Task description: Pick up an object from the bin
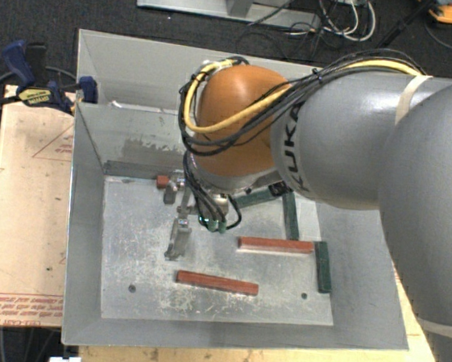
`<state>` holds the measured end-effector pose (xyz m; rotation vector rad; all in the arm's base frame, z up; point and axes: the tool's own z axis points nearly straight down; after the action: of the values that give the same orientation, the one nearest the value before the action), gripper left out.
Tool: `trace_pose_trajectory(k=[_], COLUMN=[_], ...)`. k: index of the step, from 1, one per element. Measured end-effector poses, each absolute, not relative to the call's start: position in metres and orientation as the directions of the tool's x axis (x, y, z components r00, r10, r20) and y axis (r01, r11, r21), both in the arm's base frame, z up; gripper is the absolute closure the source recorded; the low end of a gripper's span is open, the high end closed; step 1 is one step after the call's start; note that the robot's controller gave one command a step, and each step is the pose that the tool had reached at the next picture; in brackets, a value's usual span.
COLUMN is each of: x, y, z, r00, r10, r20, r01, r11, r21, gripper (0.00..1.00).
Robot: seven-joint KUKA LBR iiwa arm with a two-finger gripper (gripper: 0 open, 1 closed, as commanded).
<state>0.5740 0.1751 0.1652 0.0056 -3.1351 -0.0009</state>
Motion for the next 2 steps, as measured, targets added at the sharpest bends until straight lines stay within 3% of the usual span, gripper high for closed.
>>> trace_pose_trajectory(k=[1,2], x=[0.551,0.562], y=[0.125,0.060], z=[0.067,0.072], r00=[-0.999,-0.959], r10=[-0.043,-0.284], r20=[0.006,-0.004], r01=[-0.043,-0.284], r11=[0.999,0.959], r21=[0.000,-0.001], gripper=[0.00,0.00])
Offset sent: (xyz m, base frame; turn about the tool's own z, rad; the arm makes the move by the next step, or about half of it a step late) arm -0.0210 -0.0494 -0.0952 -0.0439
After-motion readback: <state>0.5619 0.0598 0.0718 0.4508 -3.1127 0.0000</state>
